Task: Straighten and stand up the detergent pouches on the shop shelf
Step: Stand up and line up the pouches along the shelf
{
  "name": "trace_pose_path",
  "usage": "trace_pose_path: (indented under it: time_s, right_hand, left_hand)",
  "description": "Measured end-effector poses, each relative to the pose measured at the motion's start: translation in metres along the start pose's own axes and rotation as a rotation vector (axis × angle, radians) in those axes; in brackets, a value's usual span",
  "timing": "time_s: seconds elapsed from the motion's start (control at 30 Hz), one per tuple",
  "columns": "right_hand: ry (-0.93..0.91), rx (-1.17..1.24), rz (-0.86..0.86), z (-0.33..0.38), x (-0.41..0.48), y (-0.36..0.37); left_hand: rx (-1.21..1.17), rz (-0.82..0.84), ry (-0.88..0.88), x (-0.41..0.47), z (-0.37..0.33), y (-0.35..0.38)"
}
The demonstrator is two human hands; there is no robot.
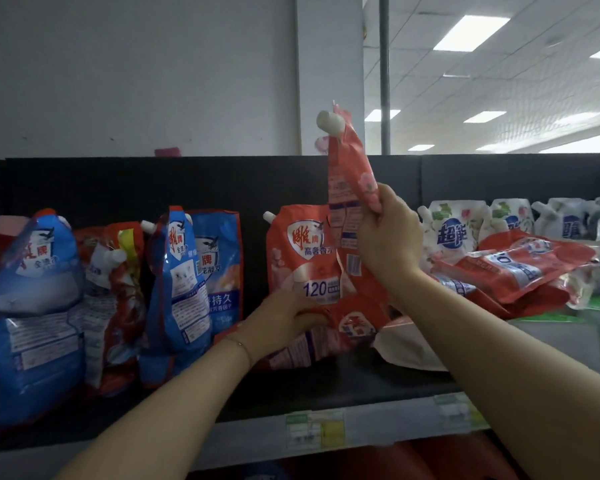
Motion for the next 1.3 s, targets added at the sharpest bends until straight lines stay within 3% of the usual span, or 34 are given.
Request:
trace_pose_path:
  time_s: [0.17, 0.33, 0.47, 0.53, 0.93, 1.17, 1.3]
  right_hand:
    - [0.008, 0.009, -0.089, -0.003, 0.011, -0.018]
    - [-0.012, 0.003, -0.077, -0.007, 0.002, -0.019]
    - [0.01, 0.011, 0.001, -0.003, -0.017, 0.002]
    - [0.014, 0.057, 0.034, 0.0, -0.031, 0.021]
    - [0.022, 0.039, 0.393, 0.025, -0.123, 0.134]
    - [-0.061, 0.138, 0.772, 0.029, -0.123, 0.156]
    - [-0.189, 0.155, 0.86, 0.019, -0.119, 0.136]
  left_hand:
    - [-0.137, -0.174, -0.089, 0.003, 0.016, -0.035]
    - [-0.244, -0.682, -0.204, -0.023, 0.032, -0.099]
    - [-0.475, -1.071, -0.252, -0.056, 0.053, -0.099]
    - [-0.484, -1.185, -0.246, -0.067, 0.059, -0.093]
    - [-0.113, -0.971, -0.234, -0.069, 0.057, -0.068]
    - [0.317, -1.047, 0.031, -0.092, 0.013, -0.065]
    - [0.531, -0.736, 0.246, -0.073, -0.015, -0.038]
Point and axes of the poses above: each hand's wrist, its own x-axis towards the middle knuckle, its own y-axis out of the palm, z = x × y, the point moved 7 cm from there along x, towards the middle knuckle, and after that the axes turned 10 degrees about -x, right-handed, at the moved point
